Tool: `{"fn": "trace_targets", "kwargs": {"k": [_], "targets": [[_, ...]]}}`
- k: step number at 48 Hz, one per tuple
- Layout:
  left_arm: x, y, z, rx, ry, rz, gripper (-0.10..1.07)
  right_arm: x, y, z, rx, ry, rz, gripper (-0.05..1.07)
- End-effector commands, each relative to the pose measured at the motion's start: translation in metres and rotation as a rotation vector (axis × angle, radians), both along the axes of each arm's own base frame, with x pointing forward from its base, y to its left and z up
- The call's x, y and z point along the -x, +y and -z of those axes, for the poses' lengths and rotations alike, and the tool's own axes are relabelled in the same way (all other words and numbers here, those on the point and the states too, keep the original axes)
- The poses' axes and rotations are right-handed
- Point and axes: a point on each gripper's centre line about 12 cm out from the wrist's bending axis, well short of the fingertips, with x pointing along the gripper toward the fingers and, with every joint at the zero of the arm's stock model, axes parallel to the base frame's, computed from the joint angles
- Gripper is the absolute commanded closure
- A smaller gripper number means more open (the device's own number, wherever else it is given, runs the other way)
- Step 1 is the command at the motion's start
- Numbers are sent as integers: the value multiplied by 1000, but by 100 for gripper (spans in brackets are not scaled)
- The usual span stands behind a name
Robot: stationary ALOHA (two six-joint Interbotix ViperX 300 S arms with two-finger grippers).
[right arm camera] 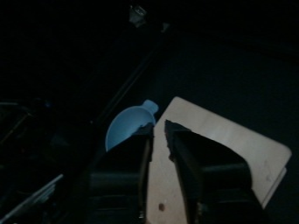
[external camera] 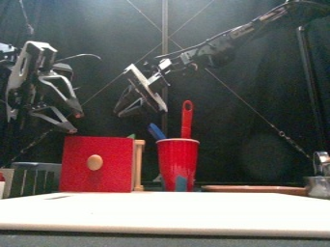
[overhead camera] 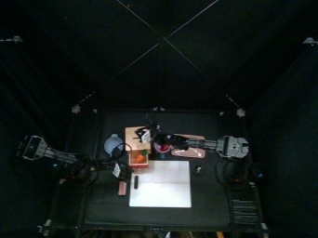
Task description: Put sushi roll on cutting board
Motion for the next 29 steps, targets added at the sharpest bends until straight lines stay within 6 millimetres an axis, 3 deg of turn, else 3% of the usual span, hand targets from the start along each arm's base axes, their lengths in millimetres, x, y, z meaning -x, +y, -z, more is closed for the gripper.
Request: {"fn": "trace_targets", "kwargs": {"k": [1, 11, 22, 29], "targets": [[-8, -3, -7, 11, -21, -8, 48, 5, -13, -22, 15, -53, 7, 52], [-22, -7, -4, 18, 4, -6, 53, 9, -48, 4, -15, -19, 70, 53], [-29, -8, 9, 28, 55, -28, 53, 12, -59, 8, -25, -15, 97, 53], [-30, -5, 12, 38, 66, -59, 53, 14, -64, 29, -49, 21, 117, 53]]}}
